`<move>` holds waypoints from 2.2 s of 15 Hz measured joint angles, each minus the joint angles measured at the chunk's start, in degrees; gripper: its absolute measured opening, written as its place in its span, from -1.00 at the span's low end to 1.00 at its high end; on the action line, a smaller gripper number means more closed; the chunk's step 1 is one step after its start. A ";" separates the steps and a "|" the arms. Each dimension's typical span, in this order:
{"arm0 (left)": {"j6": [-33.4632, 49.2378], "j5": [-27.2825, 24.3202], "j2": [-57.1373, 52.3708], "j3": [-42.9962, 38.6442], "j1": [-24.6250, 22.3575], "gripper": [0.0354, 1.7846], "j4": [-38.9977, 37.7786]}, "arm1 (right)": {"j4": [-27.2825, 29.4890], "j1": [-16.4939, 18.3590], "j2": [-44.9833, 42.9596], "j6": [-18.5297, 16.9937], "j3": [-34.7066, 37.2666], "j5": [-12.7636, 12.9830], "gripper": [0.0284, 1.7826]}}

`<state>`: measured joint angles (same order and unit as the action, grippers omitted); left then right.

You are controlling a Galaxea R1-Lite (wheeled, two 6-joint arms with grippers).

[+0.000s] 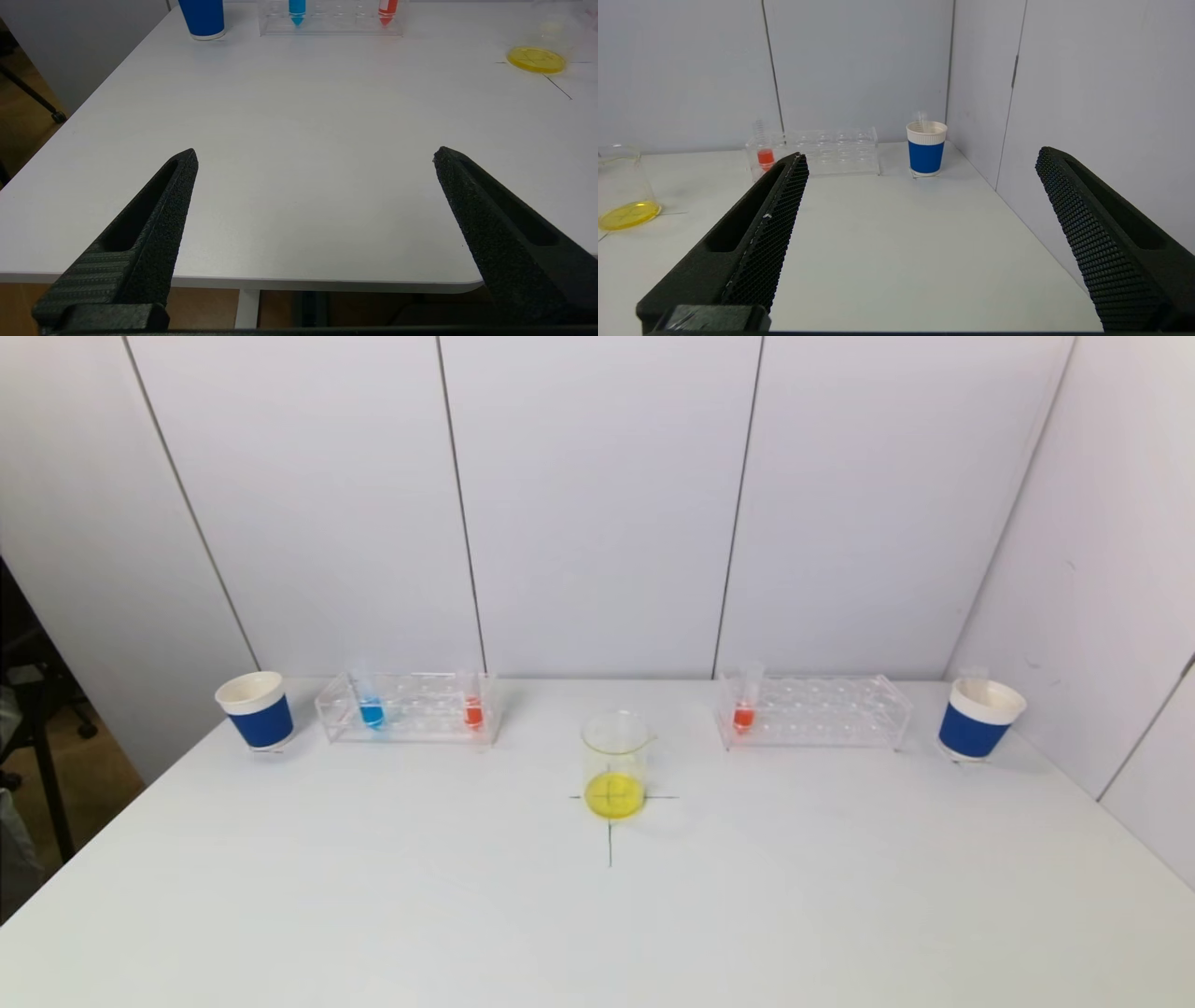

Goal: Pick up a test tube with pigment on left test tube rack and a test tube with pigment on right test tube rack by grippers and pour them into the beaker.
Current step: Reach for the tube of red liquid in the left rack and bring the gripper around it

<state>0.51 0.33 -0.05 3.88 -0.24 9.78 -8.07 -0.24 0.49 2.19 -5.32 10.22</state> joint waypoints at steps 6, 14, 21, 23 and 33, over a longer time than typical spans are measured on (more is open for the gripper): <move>0.00 0.00 0.00 0.00 0.00 0.98 0.00 | -6.49 0.00 -0.56 -0.41 5.18 -4.13 0.99; 0.00 0.00 0.00 0.02 0.00 0.98 0.02 | 7.55 0.00 -0.60 2.23 5.32 -10.57 0.99; 0.00 0.00 0.00 0.00 0.02 0.98 0.00 | 7.77 0.00 -0.60 1.74 5.32 -10.51 0.99; 0.00 -0.02 0.00 0.00 0.00 0.98 0.02 | 7.77 0.00 -0.60 -0.09 5.32 -10.33 0.99; 0.17 0.05 0.00 0.02 0.00 0.98 0.02 | 7.67 0.00 -0.60 -2.04 5.32 -10.17 0.99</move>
<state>0.68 0.38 -0.05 3.90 -0.24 9.80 -0.40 -0.24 -0.11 0.16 0.00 0.05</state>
